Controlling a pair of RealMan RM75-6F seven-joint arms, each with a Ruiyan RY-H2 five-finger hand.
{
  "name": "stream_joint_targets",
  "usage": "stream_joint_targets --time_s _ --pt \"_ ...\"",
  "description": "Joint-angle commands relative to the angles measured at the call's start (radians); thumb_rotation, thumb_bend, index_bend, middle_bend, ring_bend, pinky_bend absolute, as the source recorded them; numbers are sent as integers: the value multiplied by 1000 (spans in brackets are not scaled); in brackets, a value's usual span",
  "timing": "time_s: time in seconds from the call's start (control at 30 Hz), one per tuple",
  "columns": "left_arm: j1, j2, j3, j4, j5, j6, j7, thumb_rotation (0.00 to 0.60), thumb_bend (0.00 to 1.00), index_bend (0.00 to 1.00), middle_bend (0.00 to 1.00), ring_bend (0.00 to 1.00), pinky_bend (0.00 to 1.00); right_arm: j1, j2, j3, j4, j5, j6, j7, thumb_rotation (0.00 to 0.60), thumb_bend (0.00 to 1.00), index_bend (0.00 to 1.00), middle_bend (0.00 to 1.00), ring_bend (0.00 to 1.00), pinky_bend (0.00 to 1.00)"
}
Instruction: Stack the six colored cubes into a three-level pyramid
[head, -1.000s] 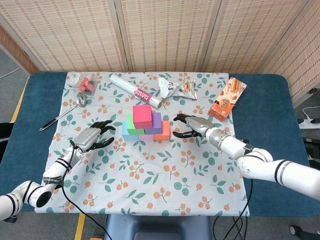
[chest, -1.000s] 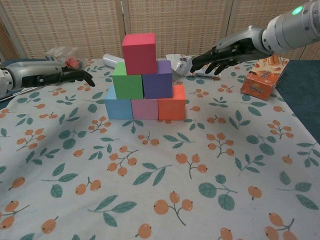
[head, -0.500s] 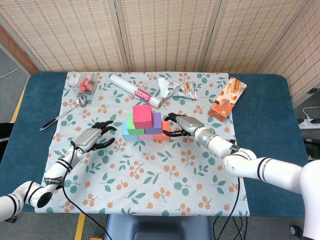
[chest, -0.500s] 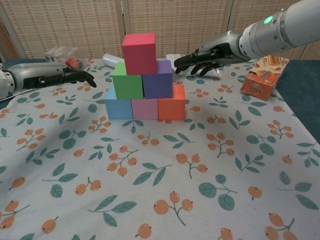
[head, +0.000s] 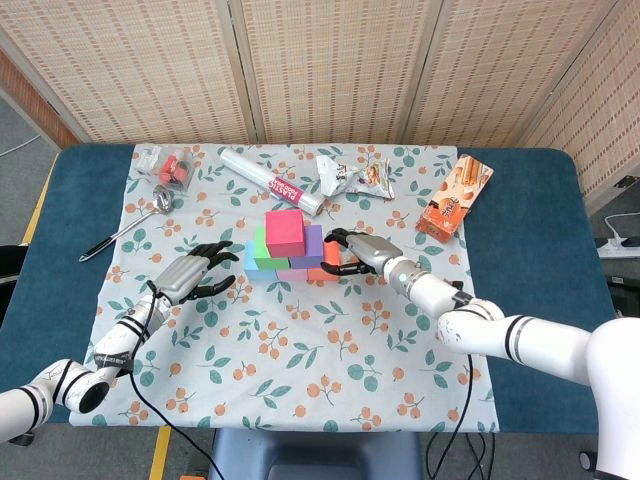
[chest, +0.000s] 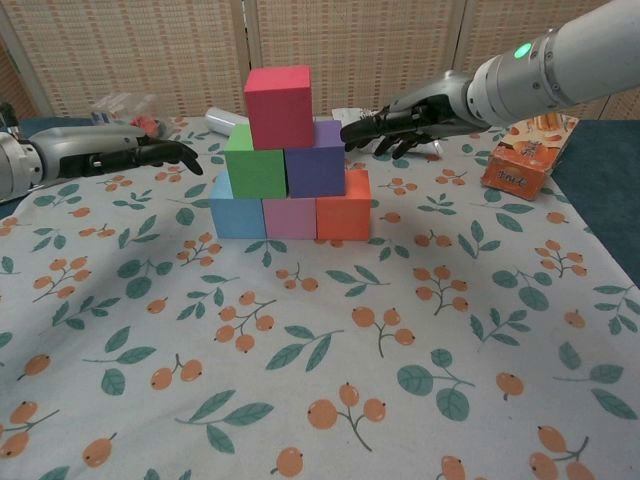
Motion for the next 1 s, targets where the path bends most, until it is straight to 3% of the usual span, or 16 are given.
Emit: stream_joint_targets --time_s 0.03,1.0 --pt "-3 -4 -2 2 -1 -3 -2 2 297 186 0 0 48 2 -6 1 3 4 5 -4 211 436 207 0 0 0" --pt "-26 -30 -8 14 0 -20 18 2 298 178 0 0 48 7 -20 -1 4 32 8 -27 211 436 193 0 0 0"
